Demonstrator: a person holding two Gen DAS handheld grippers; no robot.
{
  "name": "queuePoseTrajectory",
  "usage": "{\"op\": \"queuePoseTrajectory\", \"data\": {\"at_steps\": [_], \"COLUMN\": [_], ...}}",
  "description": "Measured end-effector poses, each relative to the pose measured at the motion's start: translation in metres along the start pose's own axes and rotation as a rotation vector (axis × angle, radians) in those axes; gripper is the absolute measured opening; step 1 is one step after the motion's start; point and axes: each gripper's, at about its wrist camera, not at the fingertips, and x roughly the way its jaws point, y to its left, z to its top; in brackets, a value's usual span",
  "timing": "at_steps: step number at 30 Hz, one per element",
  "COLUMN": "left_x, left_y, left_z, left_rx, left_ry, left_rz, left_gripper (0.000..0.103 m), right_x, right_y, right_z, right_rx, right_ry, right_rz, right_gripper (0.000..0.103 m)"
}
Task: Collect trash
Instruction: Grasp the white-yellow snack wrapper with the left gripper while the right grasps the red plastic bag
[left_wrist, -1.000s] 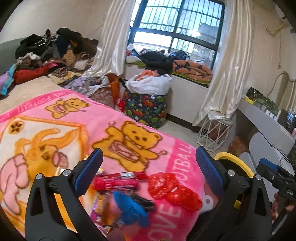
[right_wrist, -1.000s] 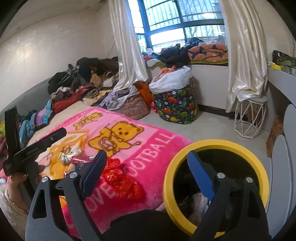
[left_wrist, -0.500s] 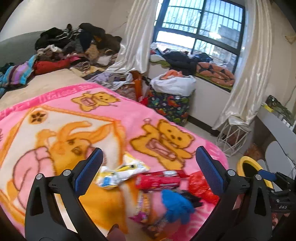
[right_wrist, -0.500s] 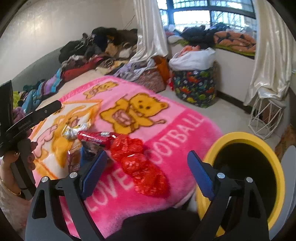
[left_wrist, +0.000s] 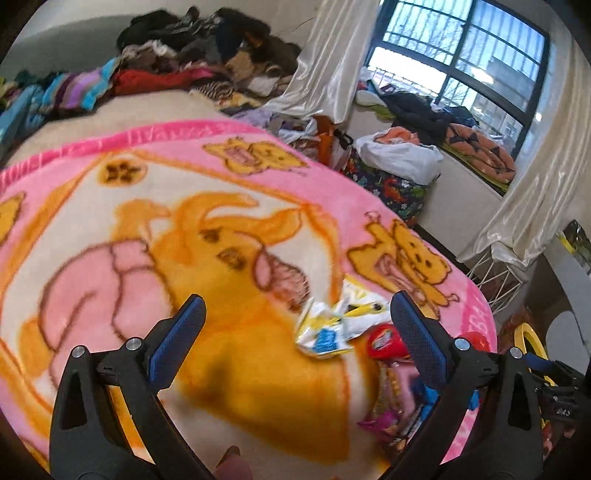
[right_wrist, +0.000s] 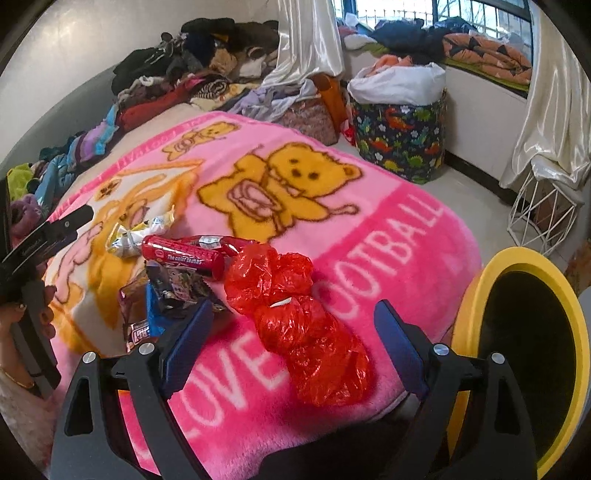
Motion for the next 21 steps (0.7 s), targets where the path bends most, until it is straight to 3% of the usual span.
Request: {"op": "queuePoseTrajectory", "data": {"at_steps": [3, 6, 9, 11, 17, 21], "left_x": [0.010, 0.022, 0.036, 0.043, 0.052, 0.052], "left_y": [0.007, 0.008, 0.007, 0.006, 0.001, -0.005], "left_z": [-0.005, -0.010, -0.013, -0.016, -0.018, -0.017], "left_rx": [-0.042, -0.053, -0.075, -0.084, -0.086, -0.063], "left_ry": [0.036, 0.076, 0.120, 0.139, 0.153, 0.148], "left_rz": [-0.032, -0.049, -0.069, -0.076, -0.074, -0.087], "left_gripper": [0.091, 0.082, 0.073, 0.068, 0.058, 0.037], "right_x": [0.017, 0.037, 0.057, 0.063, 0.051, 0.037], "right_y": [-0.002, -0.005, -0.005, -0.007, -0.005, -0.007], "right_z": [0.004, 0.008, 0.007, 0.006, 0.006, 0.005], "right_rx": [0.020, 0.073, 0.098, 0.122, 0.114, 0.115], "right_ry": [0.057, 0.128, 0.206, 0.225, 0.159, 0.099], "right_rz": [0.015, 0.093, 0.103, 0.128, 0.125, 0.124], "right_gripper": [0.078, 0.071, 0.049, 0.041, 0.035, 0.035]}}
